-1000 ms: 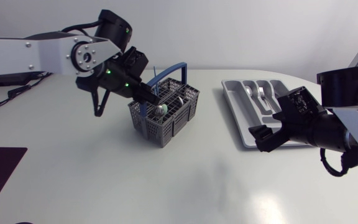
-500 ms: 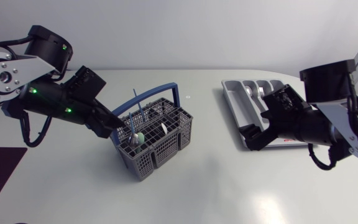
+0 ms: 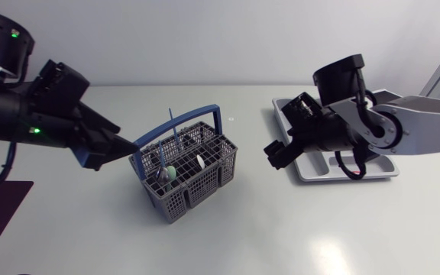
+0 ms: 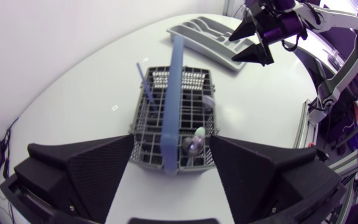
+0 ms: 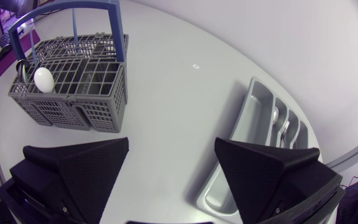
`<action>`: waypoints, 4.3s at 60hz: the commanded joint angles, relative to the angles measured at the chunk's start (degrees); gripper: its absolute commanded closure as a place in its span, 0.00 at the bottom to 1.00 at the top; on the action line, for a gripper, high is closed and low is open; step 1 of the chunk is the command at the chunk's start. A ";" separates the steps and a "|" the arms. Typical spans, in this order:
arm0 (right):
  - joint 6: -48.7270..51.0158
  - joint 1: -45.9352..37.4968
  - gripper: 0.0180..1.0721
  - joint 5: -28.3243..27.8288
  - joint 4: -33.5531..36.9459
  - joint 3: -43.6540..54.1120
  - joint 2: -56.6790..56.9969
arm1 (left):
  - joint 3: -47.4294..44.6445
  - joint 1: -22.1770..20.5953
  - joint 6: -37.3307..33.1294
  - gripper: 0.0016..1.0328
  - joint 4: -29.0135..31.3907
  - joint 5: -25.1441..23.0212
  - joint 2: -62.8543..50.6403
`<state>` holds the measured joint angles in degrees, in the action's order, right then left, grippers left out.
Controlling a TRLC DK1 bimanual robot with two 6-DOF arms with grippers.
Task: Unload the cutlery basket into the drawer organizer.
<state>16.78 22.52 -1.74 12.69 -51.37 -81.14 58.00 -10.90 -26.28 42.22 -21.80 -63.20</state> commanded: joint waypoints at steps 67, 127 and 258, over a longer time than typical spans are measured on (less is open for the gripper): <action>-2.98 3.58 0.74 -11.97 4.80 -14.37 -18.79 | -1.48 1.32 -1.84 0.79 -13.74 3.96 -26.54; -4.47 2.88 0.73 -9.60 4.10 -6.72 -11.40 | 15.30 -5.45 2.29 0.79 -13.74 4.05 -41.65; 6.96 -2.75 0.07 -6.26 4.89 4.88 4.33 | 11.70 -8.88 -53.79 0.07 -1.61 0.53 -19.86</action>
<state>21.63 19.44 -7.68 16.60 -47.77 -77.87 66.35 -19.64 -72.51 38.59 -22.15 -81.28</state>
